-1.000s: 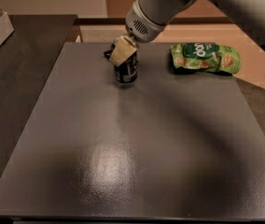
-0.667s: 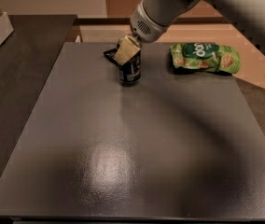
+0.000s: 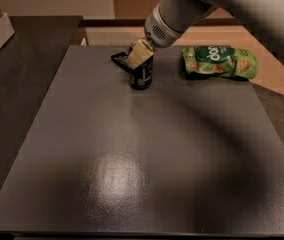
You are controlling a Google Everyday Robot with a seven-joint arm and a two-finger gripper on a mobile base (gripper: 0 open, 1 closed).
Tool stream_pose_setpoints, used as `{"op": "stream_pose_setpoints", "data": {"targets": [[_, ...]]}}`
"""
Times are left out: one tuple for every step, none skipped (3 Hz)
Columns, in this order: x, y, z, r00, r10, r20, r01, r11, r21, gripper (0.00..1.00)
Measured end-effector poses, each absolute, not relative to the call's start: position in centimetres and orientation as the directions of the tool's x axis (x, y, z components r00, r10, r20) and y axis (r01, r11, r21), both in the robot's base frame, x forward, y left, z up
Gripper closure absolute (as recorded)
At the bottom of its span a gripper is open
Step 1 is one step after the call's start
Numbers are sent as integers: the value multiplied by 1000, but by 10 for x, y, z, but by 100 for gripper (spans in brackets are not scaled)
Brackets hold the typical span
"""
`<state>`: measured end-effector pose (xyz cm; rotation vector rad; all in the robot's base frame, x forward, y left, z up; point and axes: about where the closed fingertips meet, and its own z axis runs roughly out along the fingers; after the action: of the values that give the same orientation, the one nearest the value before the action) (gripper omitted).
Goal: Move pepsi can near rxbar chocolate
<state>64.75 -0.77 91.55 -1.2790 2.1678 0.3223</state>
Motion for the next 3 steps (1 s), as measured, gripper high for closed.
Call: {"op": "stream_pose_setpoints", "data": {"targets": [[653, -11, 909, -359, -707, -609, -859, 506, -81, 59], [653, -9, 908, -358, -709, -608, -860, 503, -80, 36], [652, -8, 907, -358, -710, -607, -862, 501, -78, 12]]}}
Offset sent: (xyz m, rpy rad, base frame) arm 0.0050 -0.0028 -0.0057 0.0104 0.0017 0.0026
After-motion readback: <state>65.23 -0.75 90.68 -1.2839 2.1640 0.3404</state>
